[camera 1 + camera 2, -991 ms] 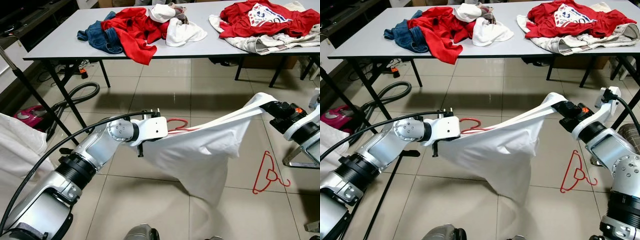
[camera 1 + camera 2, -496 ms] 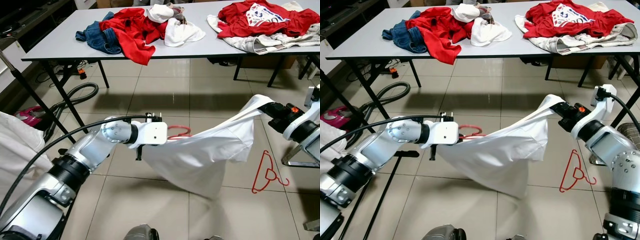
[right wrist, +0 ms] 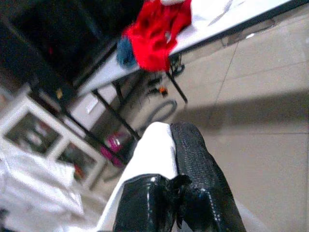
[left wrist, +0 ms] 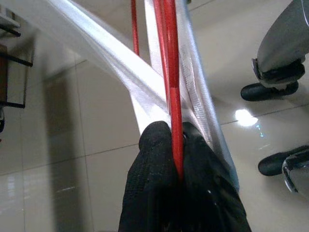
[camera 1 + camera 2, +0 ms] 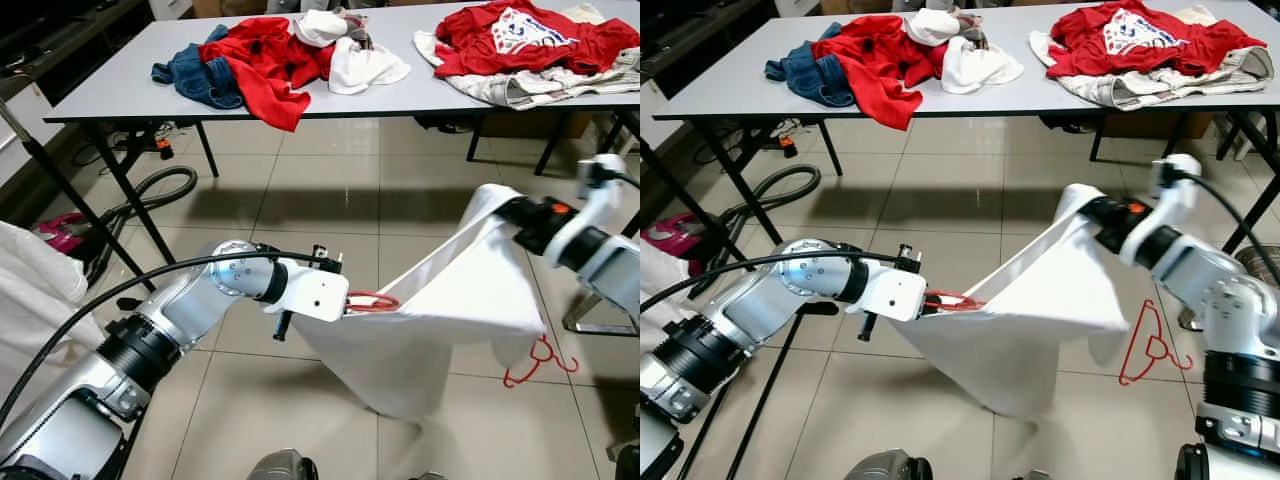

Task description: Hang hanger

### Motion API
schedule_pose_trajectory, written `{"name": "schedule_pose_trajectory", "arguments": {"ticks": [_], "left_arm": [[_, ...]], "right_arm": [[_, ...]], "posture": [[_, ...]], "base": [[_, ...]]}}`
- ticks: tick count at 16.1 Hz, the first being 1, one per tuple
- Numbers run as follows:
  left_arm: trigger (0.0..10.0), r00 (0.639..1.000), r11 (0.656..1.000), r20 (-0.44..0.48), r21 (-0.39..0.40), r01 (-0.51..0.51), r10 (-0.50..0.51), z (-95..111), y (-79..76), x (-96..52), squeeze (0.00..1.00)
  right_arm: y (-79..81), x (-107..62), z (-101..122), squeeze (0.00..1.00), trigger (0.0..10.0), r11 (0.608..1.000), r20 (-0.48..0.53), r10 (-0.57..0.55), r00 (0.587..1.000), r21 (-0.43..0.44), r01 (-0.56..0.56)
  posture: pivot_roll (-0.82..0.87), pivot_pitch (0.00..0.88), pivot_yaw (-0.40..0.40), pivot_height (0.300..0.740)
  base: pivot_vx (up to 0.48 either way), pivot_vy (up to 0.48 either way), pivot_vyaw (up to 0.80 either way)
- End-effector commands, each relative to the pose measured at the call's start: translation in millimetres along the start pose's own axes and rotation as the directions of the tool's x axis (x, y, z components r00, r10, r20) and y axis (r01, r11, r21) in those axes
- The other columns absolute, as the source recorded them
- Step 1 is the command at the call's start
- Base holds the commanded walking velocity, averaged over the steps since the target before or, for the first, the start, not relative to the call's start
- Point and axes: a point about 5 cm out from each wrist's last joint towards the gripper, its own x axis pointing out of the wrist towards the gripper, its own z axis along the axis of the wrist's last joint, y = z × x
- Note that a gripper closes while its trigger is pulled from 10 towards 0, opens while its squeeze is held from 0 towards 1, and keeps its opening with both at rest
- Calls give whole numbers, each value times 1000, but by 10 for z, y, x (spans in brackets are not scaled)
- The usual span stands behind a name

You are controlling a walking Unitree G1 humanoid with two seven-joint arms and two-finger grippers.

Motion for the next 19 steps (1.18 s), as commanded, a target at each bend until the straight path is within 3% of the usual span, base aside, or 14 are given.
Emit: {"name": "schedule_pose_trajectory", "arguments": {"ticks": [1,2,3,4,5,8,10,13,15,17,18,19], "left_arm": [[10000,999,1000,42,-5,-2,2,57,24,-37,0],[10000,997,999,77,-35,-9,12,101,54,-59,0],[10000,997,999,77,-35,-9,12,101,54,-59,0],[10000,996,999,93,-49,-8,13,116,65,-71,0],[10000,994,997,107,-72,2,6,114,74,-104,0],[10000,997,996,67,-82,45,-40,25,35,-128,0],[10000,997,993,40,-90,71,-68,-33,0,-119,0],[10000,995,991,54,-96,90,-85,-3,-8,-106,0],[10000,993,990,72,-99,98,-91,33,-11,-94,0],[10000,993,988,56,-110,109,-104,-8,-43,-85,0],[10000,994,987,34,-113,110,-107,-48,-59,-87,0],[10000,995,986,31,-130,102,-99,-64,-63,-86,0]], "right_arm": [[-14,14,-128,0,10000,997,-90,-5,996,-81,-2],[-19,9,-289,47,10000,990,-195,4,981,-139,-31],[-19,9,-289,47,10000,990,-195,4,981,-139,-31],[-10,-3,-351,1000,10000,987,-238,19,971,-151,-56],[48,-68,-435,1000,10000,968,-330,90,940,-191,-160],[100,-234,-391,1000,10000,920,-449,222,866,-198,-338],[108,-368,-333,1000,10000,885,-508,320,799,-140,-444],[73,-437,-353,1000,10000,884,-512,391,765,-25,-467],[-105,-307,-398,1000,10000,949,-485,238,841,-69,-308],[-33,-304,-424,1000,10000,929,-467,318,825,-18,-369],[-10,-301,-398,1000,10000,929,-422,346,838,28,-370],[-70,-286,-407,1000,10000,957,-410,276,869,31,-289]], "posture": [[0,14,96,740],[2,9,94,740],[2,9,94,740],[4,8,92,740],[4,9,92,740],[3,11,95,740],[-4,15,98,740],[-8,20,95,740],[-5,27,90,740],[2,36,87,740],[4,42,85,740],[5,46,84,740]], "base": [[0,0,0],[0,0,0],[0,0,0],[0,0,0],[0,0,0],[0,0,0],[0,0,0],[0,0,0],[0,0,0],[0,0,0],[0,0,0],[0,0,0]]}}
